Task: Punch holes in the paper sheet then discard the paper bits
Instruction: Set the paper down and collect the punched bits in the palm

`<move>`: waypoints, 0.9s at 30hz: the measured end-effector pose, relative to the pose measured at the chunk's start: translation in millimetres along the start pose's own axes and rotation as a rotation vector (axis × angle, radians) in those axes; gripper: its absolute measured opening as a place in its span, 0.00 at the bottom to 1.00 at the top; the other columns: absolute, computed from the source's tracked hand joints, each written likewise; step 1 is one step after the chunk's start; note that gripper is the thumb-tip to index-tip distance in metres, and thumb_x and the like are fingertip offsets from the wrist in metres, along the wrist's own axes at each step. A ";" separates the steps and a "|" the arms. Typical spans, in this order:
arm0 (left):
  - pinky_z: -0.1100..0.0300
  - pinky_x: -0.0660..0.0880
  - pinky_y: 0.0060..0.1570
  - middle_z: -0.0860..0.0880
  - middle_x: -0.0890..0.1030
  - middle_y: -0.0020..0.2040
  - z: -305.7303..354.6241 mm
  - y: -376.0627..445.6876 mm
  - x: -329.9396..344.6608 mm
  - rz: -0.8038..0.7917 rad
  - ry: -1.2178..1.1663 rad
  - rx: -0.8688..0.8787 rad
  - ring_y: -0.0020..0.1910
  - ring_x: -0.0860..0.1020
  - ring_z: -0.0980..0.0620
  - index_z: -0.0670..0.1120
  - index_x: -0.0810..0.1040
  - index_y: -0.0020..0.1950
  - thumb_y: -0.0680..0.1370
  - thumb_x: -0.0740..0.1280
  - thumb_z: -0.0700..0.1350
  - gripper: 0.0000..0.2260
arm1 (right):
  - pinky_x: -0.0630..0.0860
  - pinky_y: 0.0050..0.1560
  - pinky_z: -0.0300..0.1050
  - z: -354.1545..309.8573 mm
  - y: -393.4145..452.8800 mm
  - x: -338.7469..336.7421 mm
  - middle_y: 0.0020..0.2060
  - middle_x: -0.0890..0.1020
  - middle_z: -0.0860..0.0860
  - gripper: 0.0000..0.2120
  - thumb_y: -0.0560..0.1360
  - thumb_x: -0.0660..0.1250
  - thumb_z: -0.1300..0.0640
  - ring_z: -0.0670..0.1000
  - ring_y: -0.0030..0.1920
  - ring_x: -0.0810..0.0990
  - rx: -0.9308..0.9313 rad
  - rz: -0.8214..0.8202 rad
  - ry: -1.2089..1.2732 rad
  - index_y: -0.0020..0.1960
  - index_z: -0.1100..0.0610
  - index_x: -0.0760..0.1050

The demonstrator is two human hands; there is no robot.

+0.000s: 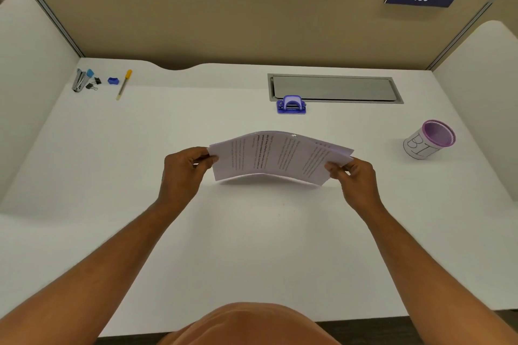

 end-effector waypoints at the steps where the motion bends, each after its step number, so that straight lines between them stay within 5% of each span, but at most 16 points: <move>1: 0.52 0.84 0.52 0.50 0.89 0.48 1.7 0.1 -2.2 0.011 -0.026 -0.002 0.46 0.87 0.50 0.45 0.89 0.56 0.80 0.76 0.39 0.06 | 0.81 0.57 0.66 -2.5 0.7 -2.2 0.47 0.88 0.51 0.11 0.78 0.75 0.58 0.57 0.50 0.86 -0.011 0.014 0.008 0.51 0.41 0.83; 6: 0.40 0.85 0.53 0.50 0.89 0.50 11.8 3.3 -10.6 0.037 -0.096 0.026 0.47 0.88 0.45 0.44 0.89 0.57 0.80 0.74 0.37 0.07 | 0.82 0.56 0.64 -20.6 0.6 -13.0 0.46 0.88 0.47 0.09 0.79 0.73 0.58 0.53 0.48 0.85 -0.080 0.060 0.038 0.58 0.50 0.85; 11: 0.57 0.86 0.49 0.64 0.88 0.47 29.3 3.0 -18.7 0.048 -0.161 0.099 0.47 0.88 0.55 0.51 0.89 0.55 0.79 0.71 0.32 0.15 | 0.82 0.50 0.44 -44.0 1.9 -19.9 0.43 0.87 0.35 0.09 0.79 0.73 0.60 0.43 0.43 0.84 -0.175 0.102 0.066 0.56 0.49 0.84; 15: 0.59 0.86 0.47 0.60 0.90 0.48 30.9 4.4 -24.9 0.069 -0.242 0.091 0.47 0.89 0.52 0.50 0.88 0.54 0.79 0.69 0.28 0.18 | 0.77 0.46 0.27 -57.1 4.2 -25.3 0.42 0.86 0.31 0.14 0.78 0.73 0.62 0.36 0.43 0.84 -0.211 0.115 0.068 0.51 0.42 0.83; 21: 0.58 0.86 0.46 0.58 0.90 0.47 31.2 -1.0 -21.7 0.093 -0.281 0.037 0.47 0.89 0.52 0.48 0.89 0.55 0.81 0.70 0.30 0.14 | 0.84 0.50 0.45 -54.0 10.9 -27.1 0.43 0.87 0.35 0.12 0.78 0.73 0.61 0.42 0.45 0.84 -0.209 0.062 0.050 0.52 0.43 0.83; 27: 0.57 0.86 0.43 0.50 0.91 0.47 20.5 -6.8 -7.1 0.093 -0.395 -0.195 0.44 0.89 0.49 0.45 0.90 0.56 0.80 0.73 0.36 0.09 | 0.82 0.49 0.40 -51.5 26.8 -31.5 0.51 0.86 0.37 0.15 0.77 0.75 0.57 0.44 0.54 0.84 -0.206 0.012 0.035 0.60 0.43 0.79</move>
Point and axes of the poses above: each hand's wrist, its own y-axis towards the middle knuckle, its own x-axis out of the palm, z = x × y, the point moved 6 cm from there along y, towards the middle knuckle
